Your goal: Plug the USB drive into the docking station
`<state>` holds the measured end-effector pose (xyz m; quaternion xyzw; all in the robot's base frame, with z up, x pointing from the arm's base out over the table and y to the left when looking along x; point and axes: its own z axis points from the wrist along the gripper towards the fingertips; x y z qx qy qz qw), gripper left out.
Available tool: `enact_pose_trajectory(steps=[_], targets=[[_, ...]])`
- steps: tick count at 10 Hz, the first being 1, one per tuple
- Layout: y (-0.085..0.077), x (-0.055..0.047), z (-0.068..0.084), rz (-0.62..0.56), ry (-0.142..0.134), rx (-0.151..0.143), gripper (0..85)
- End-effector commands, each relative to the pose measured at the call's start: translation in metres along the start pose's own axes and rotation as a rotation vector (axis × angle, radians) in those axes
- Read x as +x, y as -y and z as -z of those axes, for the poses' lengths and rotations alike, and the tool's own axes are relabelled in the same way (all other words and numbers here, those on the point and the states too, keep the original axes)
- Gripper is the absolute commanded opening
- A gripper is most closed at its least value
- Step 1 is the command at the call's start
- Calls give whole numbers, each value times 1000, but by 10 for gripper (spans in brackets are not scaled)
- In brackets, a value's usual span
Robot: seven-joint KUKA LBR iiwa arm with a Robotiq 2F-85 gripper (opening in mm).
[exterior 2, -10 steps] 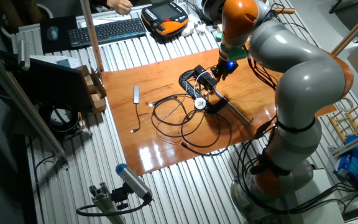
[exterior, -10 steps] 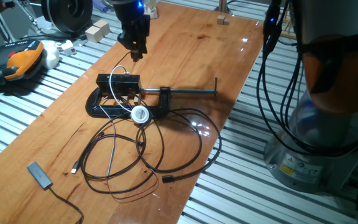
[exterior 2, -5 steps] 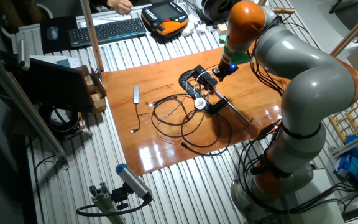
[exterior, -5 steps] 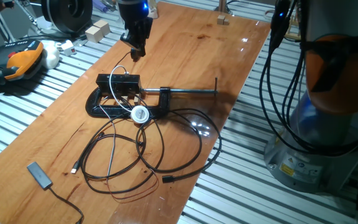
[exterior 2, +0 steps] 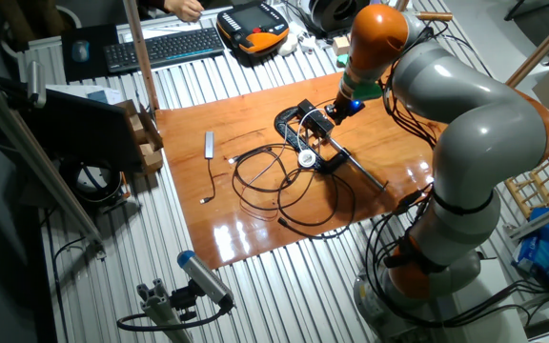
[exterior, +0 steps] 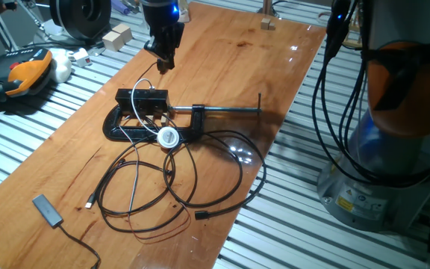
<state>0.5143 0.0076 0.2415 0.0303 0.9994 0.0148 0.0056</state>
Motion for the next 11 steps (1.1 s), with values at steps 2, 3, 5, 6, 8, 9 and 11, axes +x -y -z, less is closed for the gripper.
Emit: enact_pose_trajectory(steps=[2,3,5,6,8,9,11], targets=[[0,0,0,4,-4,2,0],[0,0,0,4,-7,1,0],[0,-1,-1,3,-27,0,0],[-1,-1,-2,-3,-36,2,0],[-3,-2,0,-26,-45,8,0],[-6,-2,1,-42,-45,12,0],[-13,-3,2,-70,-42,18,0]])
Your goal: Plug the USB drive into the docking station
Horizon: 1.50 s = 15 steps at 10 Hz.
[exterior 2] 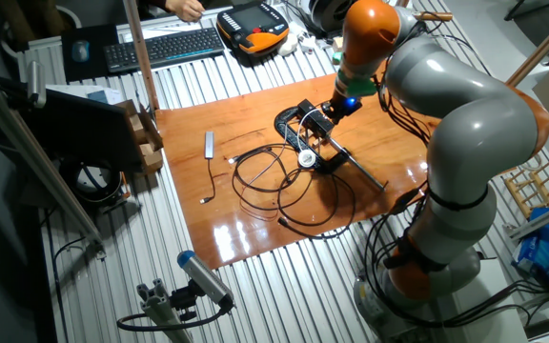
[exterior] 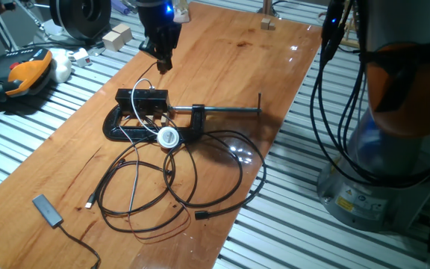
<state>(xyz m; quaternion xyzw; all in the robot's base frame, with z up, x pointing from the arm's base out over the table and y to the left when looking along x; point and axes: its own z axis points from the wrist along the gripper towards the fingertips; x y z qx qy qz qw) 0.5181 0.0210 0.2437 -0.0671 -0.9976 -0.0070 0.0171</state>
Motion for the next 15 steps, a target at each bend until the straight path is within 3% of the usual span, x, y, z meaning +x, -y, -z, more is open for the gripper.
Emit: enact_pose_trajectory(steps=[1,6,10,12,15], targets=[[-3,0,0,-9,-3,0,0],[-24,2,-5,-178,-2,11,0],[-34,1,-15,-349,1,-7,0],[-39,4,-18,-410,14,3,0],[-39,4,-20,-463,10,-4,0]])
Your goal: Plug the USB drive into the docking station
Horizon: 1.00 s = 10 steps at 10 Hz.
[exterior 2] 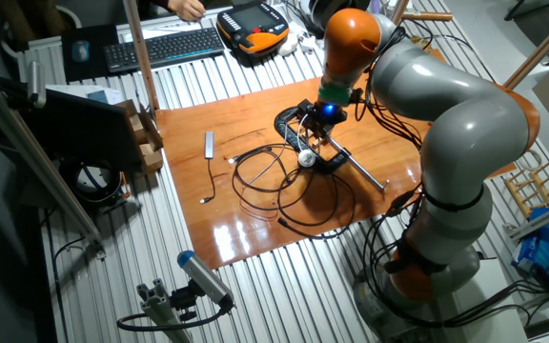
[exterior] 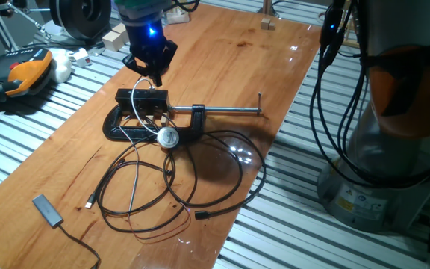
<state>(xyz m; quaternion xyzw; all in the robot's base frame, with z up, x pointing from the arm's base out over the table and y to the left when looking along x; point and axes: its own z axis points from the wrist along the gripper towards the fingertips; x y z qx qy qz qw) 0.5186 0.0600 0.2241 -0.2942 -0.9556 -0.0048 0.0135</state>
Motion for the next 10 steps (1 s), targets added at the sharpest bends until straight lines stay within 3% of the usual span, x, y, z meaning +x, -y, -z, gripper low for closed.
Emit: enact_pose_trajectory(steps=[1,6,8,10], targets=[[0,0,0,-11,-9,-3,0],[-1,0,-6,-34,-7,13,0],[-4,5,-8,-40,-16,14,0],[-6,10,-8,-43,-8,17,0]])
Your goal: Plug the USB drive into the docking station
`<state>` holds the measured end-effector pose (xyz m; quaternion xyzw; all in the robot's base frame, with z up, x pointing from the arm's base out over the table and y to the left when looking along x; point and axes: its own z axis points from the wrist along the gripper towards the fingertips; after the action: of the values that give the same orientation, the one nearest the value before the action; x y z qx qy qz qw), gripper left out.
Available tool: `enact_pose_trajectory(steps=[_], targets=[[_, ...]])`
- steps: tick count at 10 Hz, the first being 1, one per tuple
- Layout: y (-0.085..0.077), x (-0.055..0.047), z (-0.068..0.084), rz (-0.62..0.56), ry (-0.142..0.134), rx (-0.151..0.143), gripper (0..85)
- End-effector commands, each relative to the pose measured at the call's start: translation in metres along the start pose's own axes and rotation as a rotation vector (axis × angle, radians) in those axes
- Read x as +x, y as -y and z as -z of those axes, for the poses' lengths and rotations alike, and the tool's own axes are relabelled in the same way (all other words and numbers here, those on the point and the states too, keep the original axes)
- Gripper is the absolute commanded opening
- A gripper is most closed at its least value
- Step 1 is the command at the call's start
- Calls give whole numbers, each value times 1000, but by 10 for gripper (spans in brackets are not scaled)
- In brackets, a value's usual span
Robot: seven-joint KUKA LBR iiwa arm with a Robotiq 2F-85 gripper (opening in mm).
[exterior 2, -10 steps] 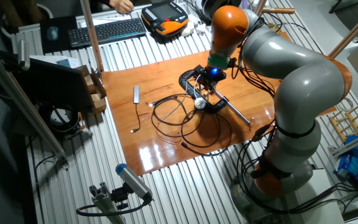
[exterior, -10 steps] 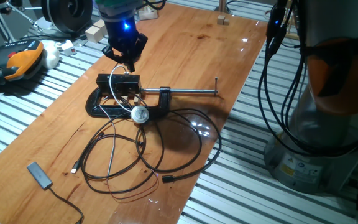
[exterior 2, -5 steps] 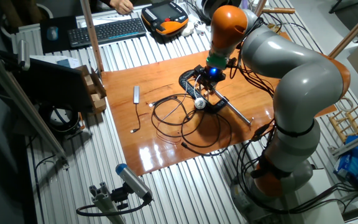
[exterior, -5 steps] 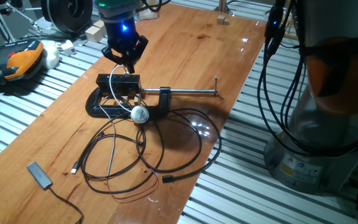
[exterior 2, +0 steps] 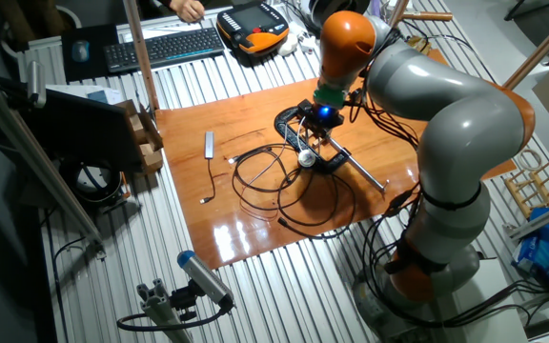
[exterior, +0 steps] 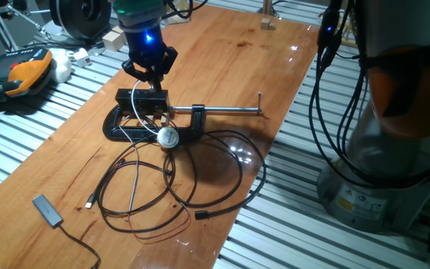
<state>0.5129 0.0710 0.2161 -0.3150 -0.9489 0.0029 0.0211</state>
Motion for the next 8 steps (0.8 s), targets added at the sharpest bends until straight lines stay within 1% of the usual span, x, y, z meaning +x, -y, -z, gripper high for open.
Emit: enact_pose_trajectory(steps=[1,2,3,4,6,8], targets=[[-1,2,0,-1,-7,-3,0],[-1,4,-2,-3,-9,-10,0],[-2,4,-4,-7,0,-11,0],[-2,5,-4,-20,-8,-27,0],[-3,8,-4,-34,-4,-32,0],[-3,8,-4,-20,3,-33,0]])
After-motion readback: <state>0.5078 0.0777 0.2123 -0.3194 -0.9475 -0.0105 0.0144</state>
